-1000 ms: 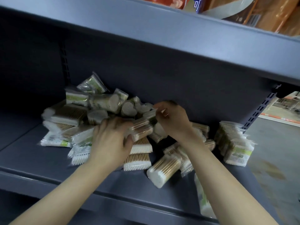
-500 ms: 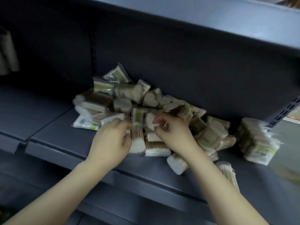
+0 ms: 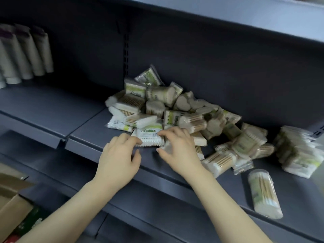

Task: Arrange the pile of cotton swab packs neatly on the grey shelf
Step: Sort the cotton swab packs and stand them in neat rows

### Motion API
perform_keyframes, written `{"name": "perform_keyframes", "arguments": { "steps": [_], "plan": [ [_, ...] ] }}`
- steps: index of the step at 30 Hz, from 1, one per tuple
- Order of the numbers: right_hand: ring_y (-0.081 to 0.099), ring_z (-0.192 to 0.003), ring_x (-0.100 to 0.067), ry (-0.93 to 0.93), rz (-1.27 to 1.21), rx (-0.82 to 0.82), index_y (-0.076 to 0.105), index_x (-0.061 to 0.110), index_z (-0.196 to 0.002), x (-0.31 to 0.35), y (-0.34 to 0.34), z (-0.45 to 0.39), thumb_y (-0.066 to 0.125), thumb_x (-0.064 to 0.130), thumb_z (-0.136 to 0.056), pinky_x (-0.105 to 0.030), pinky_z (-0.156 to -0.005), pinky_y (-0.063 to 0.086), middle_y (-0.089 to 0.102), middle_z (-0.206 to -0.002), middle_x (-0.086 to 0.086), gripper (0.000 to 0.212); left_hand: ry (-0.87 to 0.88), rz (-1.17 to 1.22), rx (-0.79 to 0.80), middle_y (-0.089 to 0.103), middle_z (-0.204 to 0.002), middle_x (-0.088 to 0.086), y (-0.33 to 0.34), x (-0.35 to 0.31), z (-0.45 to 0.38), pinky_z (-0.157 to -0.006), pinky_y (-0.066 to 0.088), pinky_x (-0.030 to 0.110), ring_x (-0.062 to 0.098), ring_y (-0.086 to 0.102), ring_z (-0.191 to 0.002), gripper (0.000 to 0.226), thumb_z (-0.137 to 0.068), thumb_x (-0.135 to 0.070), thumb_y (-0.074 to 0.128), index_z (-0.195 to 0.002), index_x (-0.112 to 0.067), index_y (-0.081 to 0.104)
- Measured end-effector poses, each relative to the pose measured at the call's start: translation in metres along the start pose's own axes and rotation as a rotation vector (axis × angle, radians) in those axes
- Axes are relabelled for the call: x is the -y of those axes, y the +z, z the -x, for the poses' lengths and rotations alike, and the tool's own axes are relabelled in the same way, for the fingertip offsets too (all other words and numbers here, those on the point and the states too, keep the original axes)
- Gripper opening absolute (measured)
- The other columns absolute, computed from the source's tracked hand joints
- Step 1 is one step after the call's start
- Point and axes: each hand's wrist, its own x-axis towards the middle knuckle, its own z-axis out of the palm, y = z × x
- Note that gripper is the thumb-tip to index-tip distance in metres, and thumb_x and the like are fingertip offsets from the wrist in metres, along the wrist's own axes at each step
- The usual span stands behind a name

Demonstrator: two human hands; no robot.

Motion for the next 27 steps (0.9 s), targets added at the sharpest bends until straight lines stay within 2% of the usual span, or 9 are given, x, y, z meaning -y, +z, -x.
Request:
{"name": "perform_keyframes", "arguments": {
  "steps": [3, 6, 9, 13, 17, 20, 23, 27],
  "plan": [
    [0.036, -0.113, -0.021, 0.013, 0.051, -0.031, 0.054, 0.025, -0.121, 0.002, 0.004, -0.004, 0.063, 0.03, -0.078, -0.026, -0.08, 0.018, 0.05, -0.121, 0.001, 0.045, -0.04, -0.016, -0.012, 0.06, -0.099, 0.006, -0.001, 0.0, -0.002, -0.078, 0.042, 0.038, 0.031, 0.055, -0.09, 0.03, -0.077, -0.009, 0.064, -0.107, -0.011, 0.063],
    [0.036, -0.112, -0.022, 0.016, 0.095, -0.05, 0.054, 0.024, -0.119, 0.005, 0.008, -0.006, 0.063, 0.029, -0.077, -0.029, -0.081, 0.02, 0.05, -0.12, 0.001, 0.043, -0.105, -0.001, -0.015, 0.053, -0.115, 0.006, -0.004, 0.0, -0.006, -0.085, 0.036, 0.033, 0.028, 0.047, -0.103, 0.041, -0.083, -0.013, 0.06, -0.124, -0.014, 0.054],
    [0.039, -0.109, -0.025, 0.033, 0.088, -0.103, 0.057, 0.021, -0.113, 0.005, 0.013, -0.008, 0.064, 0.024, -0.075, -0.033, -0.084, 0.026, 0.053, -0.115, -0.001, 0.038, -0.111, 0.039, 0.003, 0.042, -0.134, 0.003, -0.006, 0.0, -0.011, -0.095, 0.032, 0.032, 0.025, 0.037, -0.117, 0.054, -0.083, -0.015, 0.058, -0.135, -0.018, 0.043],
    [0.038, -0.108, -0.024, 0.03, 0.086, -0.112, 0.057, 0.021, -0.112, 0.004, 0.016, -0.011, 0.063, 0.024, -0.076, -0.033, -0.086, 0.026, 0.054, -0.114, 0.0, 0.036, -0.062, 0.013, 0.119, 0.021, -0.151, -0.005, -0.005, -0.001, -0.018, -0.104, 0.028, 0.035, 0.021, 0.022, -0.131, 0.072, -0.082, -0.016, 0.055, -0.146, -0.024, 0.023],
    [0.042, -0.106, -0.025, 0.022, 0.039, -0.131, 0.059, 0.02, -0.109, 0.0, 0.014, -0.013, 0.066, 0.023, -0.075, -0.033, -0.088, 0.03, 0.058, -0.111, -0.001, 0.035, -0.051, -0.003, 0.163, 0.01, -0.155, -0.006, -0.002, 0.0, -0.022, -0.108, 0.022, 0.032, 0.017, 0.013, -0.136, 0.078, -0.083, -0.017, 0.052, -0.148, -0.026, 0.011],
    [0.048, -0.101, -0.028, 0.013, -0.009, -0.152, 0.062, 0.017, -0.105, -0.001, 0.013, -0.016, 0.067, 0.024, -0.073, -0.039, -0.089, 0.035, 0.06, -0.105, -0.004, 0.033, -0.039, 0.001, 0.166, 0.008, -0.155, -0.006, 0.001, 0.002, -0.023, -0.109, 0.022, 0.032, 0.017, 0.013, -0.137, 0.08, -0.083, -0.017, 0.051, -0.148, -0.026, 0.006],
    [0.053, -0.097, -0.03, -0.005, -0.043, -0.173, 0.065, 0.016, -0.102, -0.001, 0.012, -0.02, 0.064, 0.027, -0.071, -0.041, -0.085, 0.04, 0.062, -0.099, -0.006, 0.033, -0.039, 0.042, 0.166, 0.007, -0.155, -0.007, 0.003, 0.002, -0.024, -0.11, 0.024, 0.034, 0.017, 0.012, -0.138, 0.083, -0.083, -0.017, 0.052, -0.148, -0.029, 0.002],
    [0.059, -0.09, -0.029, -0.047, -0.133, -0.181, 0.067, 0.012, -0.101, -0.002, 0.01, -0.023, 0.062, 0.025, -0.074, -0.038, -0.077, 0.047, 0.063, -0.096, -0.007, 0.03, -0.038, 0.056, 0.167, 0.004, -0.156, -0.006, 0.006, 0.001, -0.026, -0.111, 0.025, 0.036, 0.017, 0.009, -0.14, 0.083, -0.085, -0.018, 0.052, -0.147, -0.032, -0.001]
  ]
}}
